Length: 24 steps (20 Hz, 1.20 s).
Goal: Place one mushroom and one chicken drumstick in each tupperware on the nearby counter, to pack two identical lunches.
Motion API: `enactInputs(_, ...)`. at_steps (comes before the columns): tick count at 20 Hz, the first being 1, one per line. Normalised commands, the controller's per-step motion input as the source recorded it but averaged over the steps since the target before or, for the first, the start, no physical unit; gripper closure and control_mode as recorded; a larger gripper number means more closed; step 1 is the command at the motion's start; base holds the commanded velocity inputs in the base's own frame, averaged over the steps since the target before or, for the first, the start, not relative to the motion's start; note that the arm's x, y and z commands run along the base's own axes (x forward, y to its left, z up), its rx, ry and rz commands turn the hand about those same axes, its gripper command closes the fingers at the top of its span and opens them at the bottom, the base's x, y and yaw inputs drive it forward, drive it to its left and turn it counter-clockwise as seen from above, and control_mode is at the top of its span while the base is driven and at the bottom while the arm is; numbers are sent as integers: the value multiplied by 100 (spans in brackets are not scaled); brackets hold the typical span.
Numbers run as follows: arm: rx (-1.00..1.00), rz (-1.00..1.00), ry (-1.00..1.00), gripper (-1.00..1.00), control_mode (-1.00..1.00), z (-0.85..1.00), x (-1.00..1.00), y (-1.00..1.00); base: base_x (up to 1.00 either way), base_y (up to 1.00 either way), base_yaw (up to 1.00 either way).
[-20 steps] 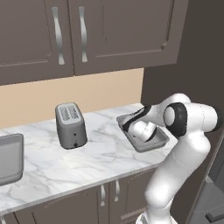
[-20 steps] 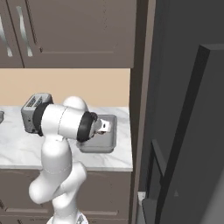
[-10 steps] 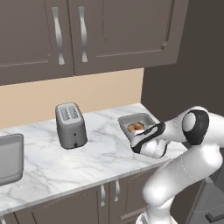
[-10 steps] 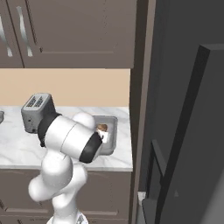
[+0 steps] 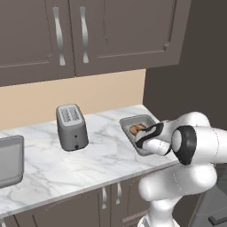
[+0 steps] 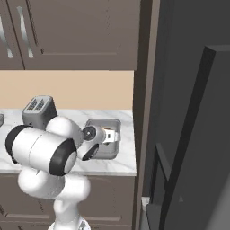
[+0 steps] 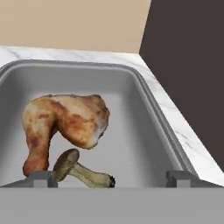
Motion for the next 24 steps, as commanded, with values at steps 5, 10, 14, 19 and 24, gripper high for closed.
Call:
enactInputs(5, -16, -2, 40, -100, -100, 100, -4, 2, 0, 0, 0)
enactInputs(10, 1, 0, 5, -100, -100, 100, -13, 11, 0, 0, 0)
enactInputs(14, 10, -2, -4, -100, -100, 61, -31, 6, 0, 0, 0)
enactInputs(19, 7, -1, -27, -100, -100, -82, -46, 0, 0, 0, 0)
enactInputs(24, 7, -1, -26, -100, -100, -72, -44, 0, 0, 0, 0)
